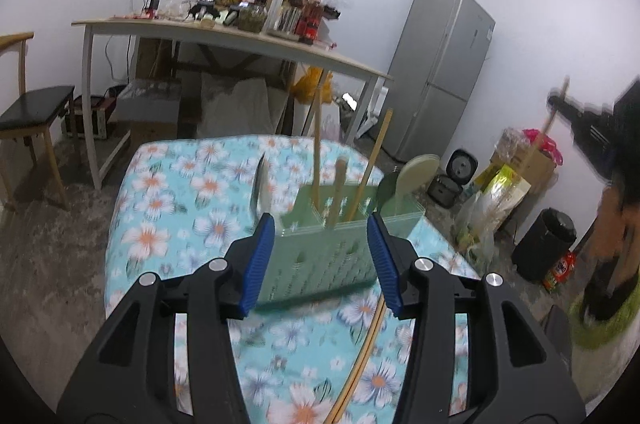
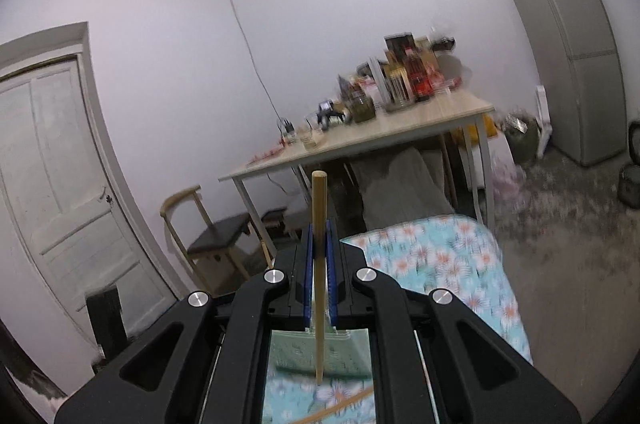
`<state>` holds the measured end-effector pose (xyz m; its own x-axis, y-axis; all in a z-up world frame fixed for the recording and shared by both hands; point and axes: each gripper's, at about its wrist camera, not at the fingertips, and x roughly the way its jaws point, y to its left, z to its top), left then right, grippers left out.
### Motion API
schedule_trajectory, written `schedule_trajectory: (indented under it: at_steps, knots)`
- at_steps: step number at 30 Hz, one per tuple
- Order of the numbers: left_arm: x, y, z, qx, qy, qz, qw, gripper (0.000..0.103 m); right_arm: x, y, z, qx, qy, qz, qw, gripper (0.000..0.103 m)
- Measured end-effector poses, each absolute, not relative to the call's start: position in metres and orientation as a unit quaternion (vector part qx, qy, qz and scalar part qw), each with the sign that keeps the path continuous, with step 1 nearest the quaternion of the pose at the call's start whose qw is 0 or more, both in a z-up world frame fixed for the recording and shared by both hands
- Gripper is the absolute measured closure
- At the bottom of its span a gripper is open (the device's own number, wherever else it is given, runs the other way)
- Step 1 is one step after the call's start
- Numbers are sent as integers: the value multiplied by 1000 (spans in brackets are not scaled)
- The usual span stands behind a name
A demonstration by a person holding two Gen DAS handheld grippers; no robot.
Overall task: Organize utensils
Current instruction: 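Lower the held chopstick into the green holder and open the right tool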
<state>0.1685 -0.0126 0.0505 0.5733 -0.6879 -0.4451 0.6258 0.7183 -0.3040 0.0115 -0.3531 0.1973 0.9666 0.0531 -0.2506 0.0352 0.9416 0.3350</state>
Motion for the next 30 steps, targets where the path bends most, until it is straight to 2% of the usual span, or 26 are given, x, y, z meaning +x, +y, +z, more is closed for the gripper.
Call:
schedule_trajectory:
  at_steps: [5, 12, 30]
  knots:
    - [167, -3, 28, -63, 302, -364, 879, 57, 35, -347, 218, 162, 102, 20, 981, 97]
    - [163, -3, 9, -59, 317, -364, 874, 57, 84, -328, 219, 148, 107, 41, 982, 97]
    - [157, -1, -34, -53, 361, -362, 858, 57, 187, -277, 135, 76, 219, 35, 972, 97]
